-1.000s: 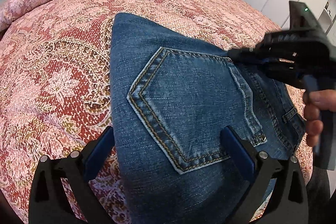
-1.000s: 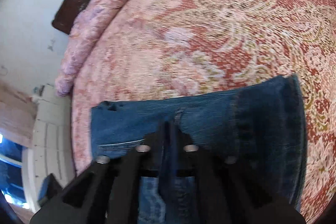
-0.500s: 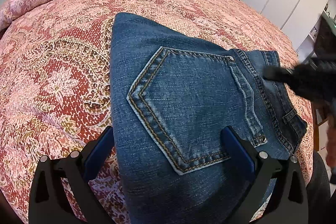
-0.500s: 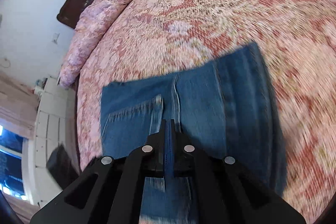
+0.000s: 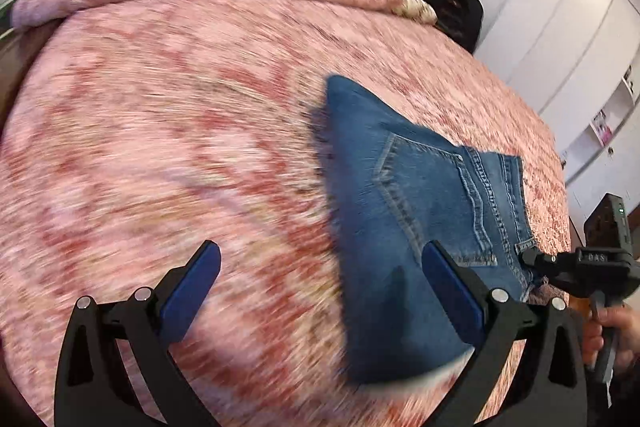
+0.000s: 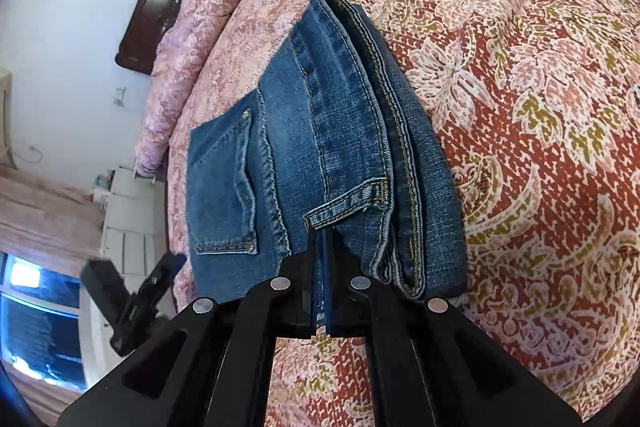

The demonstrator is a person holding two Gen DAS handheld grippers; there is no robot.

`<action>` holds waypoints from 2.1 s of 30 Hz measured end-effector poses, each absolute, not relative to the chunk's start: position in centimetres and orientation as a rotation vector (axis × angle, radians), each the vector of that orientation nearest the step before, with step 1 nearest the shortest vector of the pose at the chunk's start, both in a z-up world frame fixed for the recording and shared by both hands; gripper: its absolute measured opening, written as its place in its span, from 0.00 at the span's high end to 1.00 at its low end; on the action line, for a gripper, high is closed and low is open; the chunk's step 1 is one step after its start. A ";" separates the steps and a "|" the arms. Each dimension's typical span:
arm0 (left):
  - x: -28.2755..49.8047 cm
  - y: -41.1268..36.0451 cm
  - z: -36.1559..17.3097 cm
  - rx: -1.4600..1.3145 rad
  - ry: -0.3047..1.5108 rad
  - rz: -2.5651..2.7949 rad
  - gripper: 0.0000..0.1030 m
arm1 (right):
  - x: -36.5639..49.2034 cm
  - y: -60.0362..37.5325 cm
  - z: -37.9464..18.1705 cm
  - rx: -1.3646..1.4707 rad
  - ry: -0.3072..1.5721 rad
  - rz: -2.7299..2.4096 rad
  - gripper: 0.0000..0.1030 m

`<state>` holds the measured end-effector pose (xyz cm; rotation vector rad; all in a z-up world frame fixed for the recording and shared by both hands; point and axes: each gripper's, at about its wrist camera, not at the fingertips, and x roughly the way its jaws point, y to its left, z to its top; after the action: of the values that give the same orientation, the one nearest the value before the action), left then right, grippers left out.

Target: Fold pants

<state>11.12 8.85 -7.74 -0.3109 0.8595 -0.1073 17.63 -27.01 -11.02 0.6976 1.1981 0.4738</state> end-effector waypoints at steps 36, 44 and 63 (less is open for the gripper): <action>12.5 -1.7 -9.8 -0.018 0.944 -0.345 0.02 | 15.7 -29.2 -10.9 0.591 1.227 0.360 0.82; 12.9 -1.5 -9.9 -0.042 0.933 -0.335 0.02 | 16.3 -30.4 -4.2 0.673 1.080 0.336 0.77; 12.7 -1.1 -10.1 -0.071 0.920 -0.322 0.02 | 31.4 -3.7 -7.5 0.098 1.249 0.749 0.45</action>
<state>12.70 -1.09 -10.06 -0.0713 0.9195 -0.3221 31.37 -3.72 -7.47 0.0980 1.2488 0.7489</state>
